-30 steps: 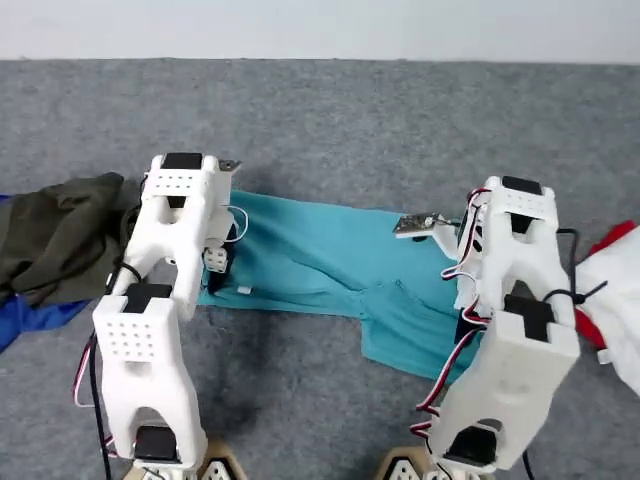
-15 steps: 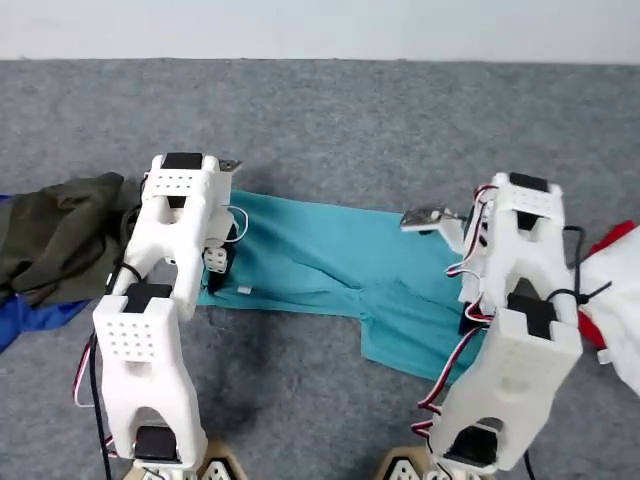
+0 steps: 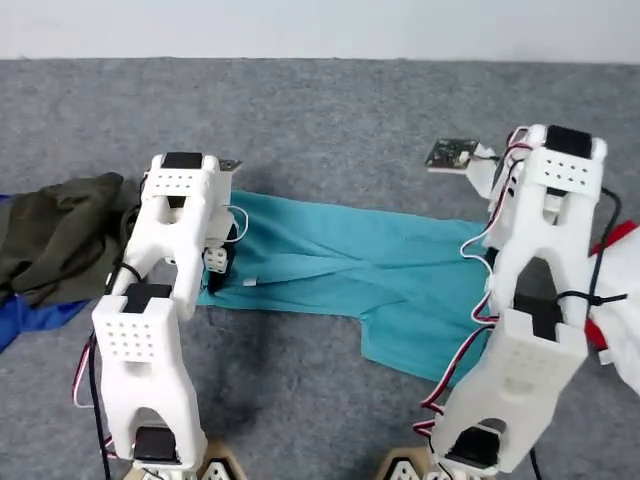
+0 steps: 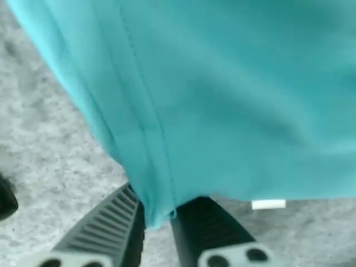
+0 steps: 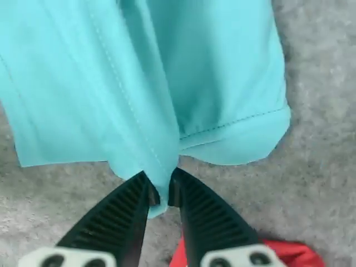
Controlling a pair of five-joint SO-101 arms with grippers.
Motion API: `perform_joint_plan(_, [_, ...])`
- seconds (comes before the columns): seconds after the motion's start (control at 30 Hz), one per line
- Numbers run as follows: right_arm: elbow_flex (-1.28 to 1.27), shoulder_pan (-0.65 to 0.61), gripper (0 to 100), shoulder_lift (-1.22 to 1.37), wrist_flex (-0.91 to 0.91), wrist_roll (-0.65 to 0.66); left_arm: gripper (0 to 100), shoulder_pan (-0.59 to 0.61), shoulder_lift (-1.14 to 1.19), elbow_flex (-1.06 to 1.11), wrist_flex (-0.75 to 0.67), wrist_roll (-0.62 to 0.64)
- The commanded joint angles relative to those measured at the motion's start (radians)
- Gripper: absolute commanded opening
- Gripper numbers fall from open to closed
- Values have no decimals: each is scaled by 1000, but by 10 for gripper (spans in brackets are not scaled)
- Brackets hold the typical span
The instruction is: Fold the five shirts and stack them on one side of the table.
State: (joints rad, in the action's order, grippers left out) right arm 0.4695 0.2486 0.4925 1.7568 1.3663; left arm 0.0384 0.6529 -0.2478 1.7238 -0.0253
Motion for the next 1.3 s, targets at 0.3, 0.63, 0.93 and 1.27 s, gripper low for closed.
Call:
perform_joint_plan(0.3, [-572,1,9,-401,44,279,13,14,-8,-33,32,-9])
perform_joint_plan(0.63, [-887,-65,136,-667,36,222,13,11,-8,-33,32,-11])
perform_joint_plan(0.93, [-660,-51,318,-661,36,129,13,12,-8,-33,32,-11])
perform_joint_plan(1.27, [-572,-79,318,-318,-380,-158,13,14,-8,-33,32,-8])
